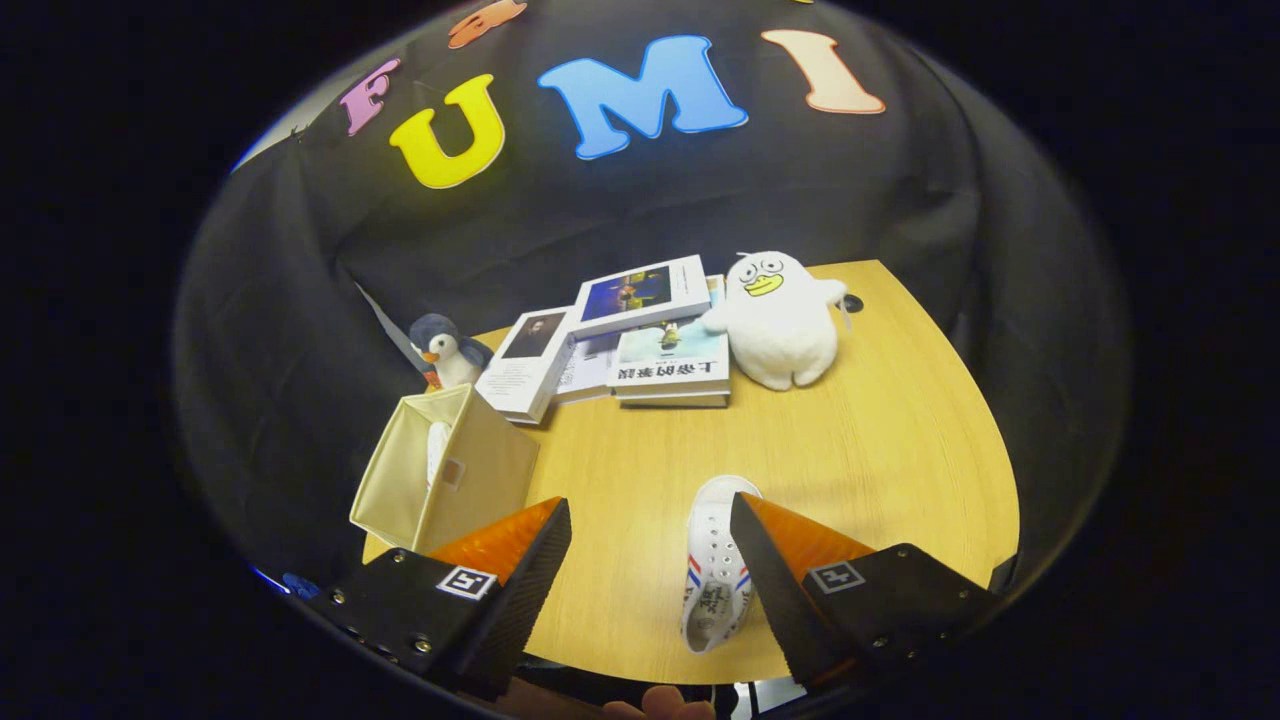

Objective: Open the storage box then place both shoes into the box .Put the left shoe in first, then the right shoe, with the right side of both shoes facing outward in a uniform manner.

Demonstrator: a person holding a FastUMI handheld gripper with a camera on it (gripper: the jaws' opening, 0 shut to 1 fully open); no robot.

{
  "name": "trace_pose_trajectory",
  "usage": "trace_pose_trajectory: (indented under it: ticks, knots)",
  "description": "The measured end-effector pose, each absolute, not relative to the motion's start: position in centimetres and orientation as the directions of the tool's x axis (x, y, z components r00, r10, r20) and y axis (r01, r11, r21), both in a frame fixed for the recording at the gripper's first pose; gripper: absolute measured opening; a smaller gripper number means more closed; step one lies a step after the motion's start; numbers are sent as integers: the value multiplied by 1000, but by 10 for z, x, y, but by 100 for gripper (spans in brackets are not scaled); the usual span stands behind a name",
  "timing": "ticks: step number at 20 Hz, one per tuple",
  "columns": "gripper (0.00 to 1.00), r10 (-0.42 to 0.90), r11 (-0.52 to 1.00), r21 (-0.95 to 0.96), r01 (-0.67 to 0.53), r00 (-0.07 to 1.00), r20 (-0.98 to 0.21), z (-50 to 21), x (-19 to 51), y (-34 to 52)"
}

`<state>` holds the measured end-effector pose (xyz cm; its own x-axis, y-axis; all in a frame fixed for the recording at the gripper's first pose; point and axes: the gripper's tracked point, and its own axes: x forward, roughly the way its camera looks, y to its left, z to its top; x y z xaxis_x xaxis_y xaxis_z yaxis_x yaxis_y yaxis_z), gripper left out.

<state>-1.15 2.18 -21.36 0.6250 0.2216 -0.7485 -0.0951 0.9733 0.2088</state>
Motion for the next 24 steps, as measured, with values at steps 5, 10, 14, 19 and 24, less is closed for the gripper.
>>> trace_pose_trajectory:
  ticks: [5, 10, 14, 19, 24]
  knots:
    - [98, 161, 986, 160, -46, 510, -845, -267, -47, -10]
    - [98, 122, 992, 106, -62, 411, -903, -317, -71, -21]
    - [98, 87, 995, 64, -77, 347, -934, -346, -79, -29]
    - [96, 41, 995, 13, -100, 279, -960, -376, -73, -37]
    - [84, 40, 992, 9, -128, 245, -969, -392, -52, -38]
